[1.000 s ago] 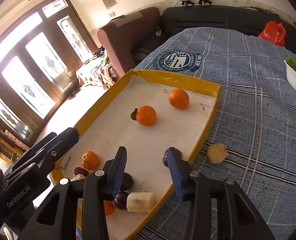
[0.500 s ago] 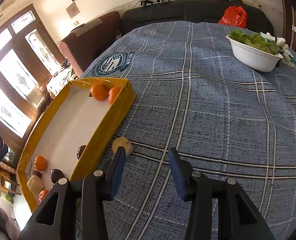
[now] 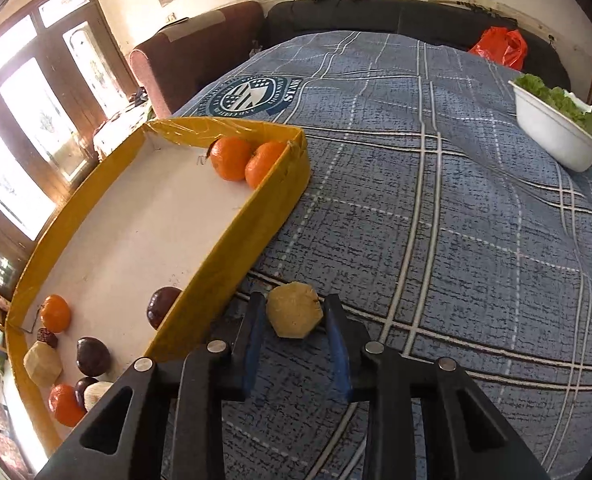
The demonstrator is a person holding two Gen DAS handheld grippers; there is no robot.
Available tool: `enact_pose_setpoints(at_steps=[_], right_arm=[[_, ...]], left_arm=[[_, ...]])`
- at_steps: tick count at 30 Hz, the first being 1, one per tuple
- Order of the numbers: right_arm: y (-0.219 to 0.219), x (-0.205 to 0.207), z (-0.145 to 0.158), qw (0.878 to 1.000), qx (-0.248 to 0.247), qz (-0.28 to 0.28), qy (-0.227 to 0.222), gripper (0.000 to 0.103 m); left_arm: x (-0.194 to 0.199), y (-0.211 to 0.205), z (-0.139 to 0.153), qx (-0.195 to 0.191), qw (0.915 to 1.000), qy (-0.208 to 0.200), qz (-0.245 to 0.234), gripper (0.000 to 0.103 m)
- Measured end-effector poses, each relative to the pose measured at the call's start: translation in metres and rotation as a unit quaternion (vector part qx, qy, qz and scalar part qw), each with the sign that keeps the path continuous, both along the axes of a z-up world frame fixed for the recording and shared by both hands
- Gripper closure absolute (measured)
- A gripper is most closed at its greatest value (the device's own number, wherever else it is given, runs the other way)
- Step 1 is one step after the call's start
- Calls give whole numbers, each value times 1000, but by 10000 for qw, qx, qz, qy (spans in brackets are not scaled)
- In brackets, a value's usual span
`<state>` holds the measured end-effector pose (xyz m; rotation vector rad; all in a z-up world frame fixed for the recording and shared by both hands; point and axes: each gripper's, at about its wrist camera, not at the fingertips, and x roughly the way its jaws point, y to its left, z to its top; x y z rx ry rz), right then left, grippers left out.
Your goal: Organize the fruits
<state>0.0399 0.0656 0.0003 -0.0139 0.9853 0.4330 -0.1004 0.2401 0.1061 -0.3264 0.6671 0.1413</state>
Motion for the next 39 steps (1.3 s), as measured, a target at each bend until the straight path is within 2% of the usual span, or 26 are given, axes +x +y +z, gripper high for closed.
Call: enact_pose_setpoints(at_steps=[8,12,15,18,20,22,26,29,34,36,37,39], right_arm=[[-65,-25,1,9985,167,-486,171,70],[-93,-46,3,9978,354,-469,296,68],[-127,-62,16,9964,639,-541,151,54],[-181,-69,37,9915,698,-1071,-254,51],[-229,-69,48,9828,632,-1659,-501,50],[-273,-63,50,9711,452,-2269,-585,50],[-324,-47,36,9534,157,-2958,-565,50],[-340,-37,22,9477,90,-3158,-461,50],[-336,-20,6,9491,72,-3129,-356,50],[-336,-19,3,9492,74,-3122,-389,56],[-337,-21,3,9493,112,-3112,-418,67],[-338,-21,2,9494,162,-3107,-427,72]], left_arm=[[1,-20,1,22,9997,14,-236,19],[2,-41,0,6,9987,47,-511,19],[1,-58,1,113,9973,42,-721,19],[3,-73,0,201,9954,73,-933,19],[6,-84,-4,240,9937,124,-1083,19],[10,-94,-9,224,9918,205,-1238,19],[20,-115,-24,124,9865,452,-1572,19],[27,-129,-34,186,9835,629,-1687,19],[38,-141,-47,184,9799,903,-1769,19],[41,-143,-52,172,9797,965,-1750,19],[43,-143,-54,154,9796,994,-1740,19],[46,-143,-59,72,9790,1063,-1737,19]])
